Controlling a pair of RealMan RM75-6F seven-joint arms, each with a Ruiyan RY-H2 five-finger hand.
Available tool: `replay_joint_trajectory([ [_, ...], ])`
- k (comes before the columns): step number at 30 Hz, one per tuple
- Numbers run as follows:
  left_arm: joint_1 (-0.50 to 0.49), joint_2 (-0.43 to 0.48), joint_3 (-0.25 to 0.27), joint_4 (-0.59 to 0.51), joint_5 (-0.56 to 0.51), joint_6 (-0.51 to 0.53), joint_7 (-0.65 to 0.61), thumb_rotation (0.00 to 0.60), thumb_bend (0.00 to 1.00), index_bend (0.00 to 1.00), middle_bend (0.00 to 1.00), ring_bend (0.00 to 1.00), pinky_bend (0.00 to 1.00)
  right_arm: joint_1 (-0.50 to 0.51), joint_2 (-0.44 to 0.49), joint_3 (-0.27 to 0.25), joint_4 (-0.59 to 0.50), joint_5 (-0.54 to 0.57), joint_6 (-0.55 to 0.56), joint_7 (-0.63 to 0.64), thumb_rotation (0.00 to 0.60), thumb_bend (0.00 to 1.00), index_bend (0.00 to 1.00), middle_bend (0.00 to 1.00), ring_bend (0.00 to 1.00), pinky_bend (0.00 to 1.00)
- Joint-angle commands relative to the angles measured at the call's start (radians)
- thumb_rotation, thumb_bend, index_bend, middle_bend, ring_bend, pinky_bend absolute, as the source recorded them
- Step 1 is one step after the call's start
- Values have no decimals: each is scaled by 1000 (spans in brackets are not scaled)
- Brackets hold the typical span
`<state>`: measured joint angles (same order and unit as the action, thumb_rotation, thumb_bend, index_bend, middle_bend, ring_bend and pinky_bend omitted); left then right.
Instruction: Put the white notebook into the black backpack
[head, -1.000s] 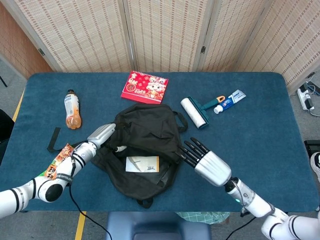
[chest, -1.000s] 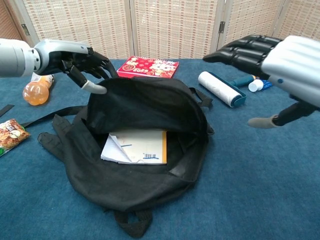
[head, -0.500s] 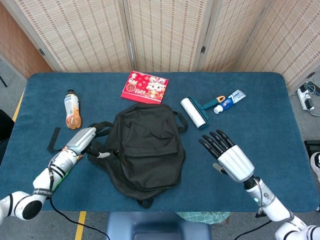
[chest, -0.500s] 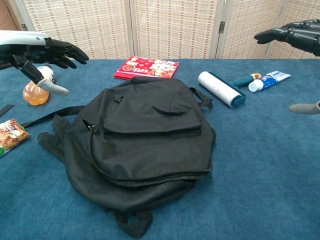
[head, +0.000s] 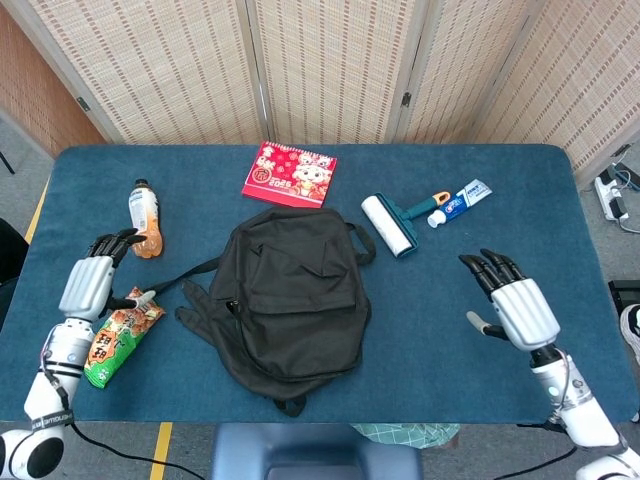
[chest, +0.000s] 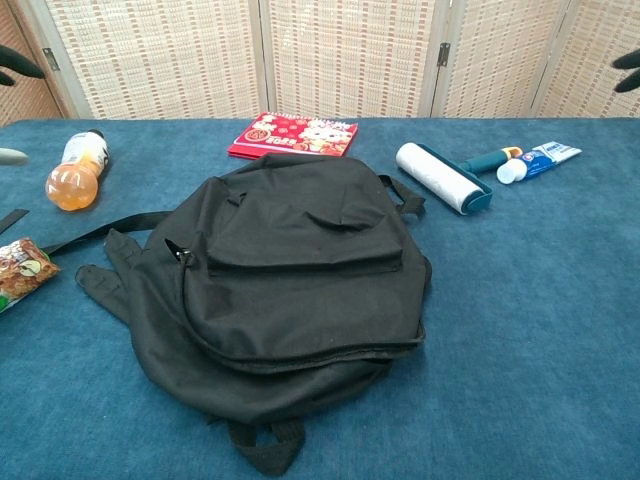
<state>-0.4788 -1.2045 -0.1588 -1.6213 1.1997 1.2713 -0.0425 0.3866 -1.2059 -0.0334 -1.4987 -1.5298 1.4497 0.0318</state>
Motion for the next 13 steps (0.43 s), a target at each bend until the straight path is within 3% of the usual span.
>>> replay_joint_trajectory([
  [1, 89, -37, 32, 22, 50, 130, 66, 600, 208, 238, 169, 168, 121, -42, 23, 6, -23, 32, 23, -7, 600, 301, 48, 126, 60, 139],
  [13, 237, -11, 112, -63, 127, 273, 127, 600, 206, 232, 169, 164, 112, -194, 33, 17, -45, 99, 124, -11, 600, 297, 0, 96, 37, 100],
])
